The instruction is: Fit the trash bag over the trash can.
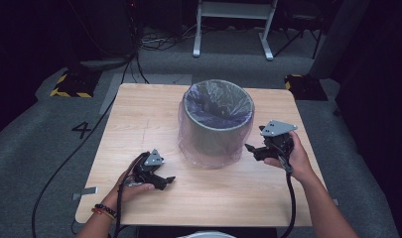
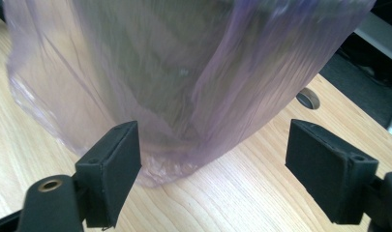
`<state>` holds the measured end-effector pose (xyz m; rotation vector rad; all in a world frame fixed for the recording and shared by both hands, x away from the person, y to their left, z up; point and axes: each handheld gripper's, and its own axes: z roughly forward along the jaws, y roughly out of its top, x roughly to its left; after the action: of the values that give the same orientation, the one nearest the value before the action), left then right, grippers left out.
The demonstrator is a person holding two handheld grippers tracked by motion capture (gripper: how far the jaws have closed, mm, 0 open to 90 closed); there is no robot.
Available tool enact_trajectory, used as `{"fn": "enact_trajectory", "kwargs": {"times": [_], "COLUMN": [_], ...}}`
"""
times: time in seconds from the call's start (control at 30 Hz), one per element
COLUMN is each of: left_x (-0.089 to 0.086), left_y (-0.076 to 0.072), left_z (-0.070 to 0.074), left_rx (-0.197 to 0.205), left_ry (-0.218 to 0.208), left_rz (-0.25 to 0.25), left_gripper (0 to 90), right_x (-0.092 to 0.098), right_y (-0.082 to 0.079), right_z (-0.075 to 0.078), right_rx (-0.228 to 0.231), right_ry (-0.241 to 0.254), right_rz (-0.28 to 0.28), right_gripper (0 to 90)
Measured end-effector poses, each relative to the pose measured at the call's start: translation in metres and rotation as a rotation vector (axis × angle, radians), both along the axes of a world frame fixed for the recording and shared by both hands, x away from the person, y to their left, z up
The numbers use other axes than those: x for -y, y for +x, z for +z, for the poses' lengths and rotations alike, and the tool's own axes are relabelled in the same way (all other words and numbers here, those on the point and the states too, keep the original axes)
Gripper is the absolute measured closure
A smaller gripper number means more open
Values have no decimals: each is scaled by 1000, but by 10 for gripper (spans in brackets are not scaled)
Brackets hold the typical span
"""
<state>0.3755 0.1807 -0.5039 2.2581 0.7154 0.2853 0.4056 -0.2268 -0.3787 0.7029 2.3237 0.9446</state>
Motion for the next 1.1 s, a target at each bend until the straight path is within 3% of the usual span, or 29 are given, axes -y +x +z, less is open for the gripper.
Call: {"fn": "enact_trajectory", "kwargs": {"times": [0.1,0.37,0.73,1.1], "left_x": [0,0,0,0], "left_y": [0,0,0,0], "left_z": [0,0,0,0], "left_rx": [0,0,1,0], "left_ry": [0,0,1,0], "left_rz": [0,0,0,0], "left_gripper": [142,142,142,142], "right_x": [-1,1,4,16], "right_y": [-1,-1,-4,-7], "right_z": [-7,-23,-44,-67], "right_rx": [8,-17,-62,-99], "right_ry": [-28,-43,-29,-18], "right_rz": [-5,-7,4,-22], "right_gripper": [204,198,193,194]}}
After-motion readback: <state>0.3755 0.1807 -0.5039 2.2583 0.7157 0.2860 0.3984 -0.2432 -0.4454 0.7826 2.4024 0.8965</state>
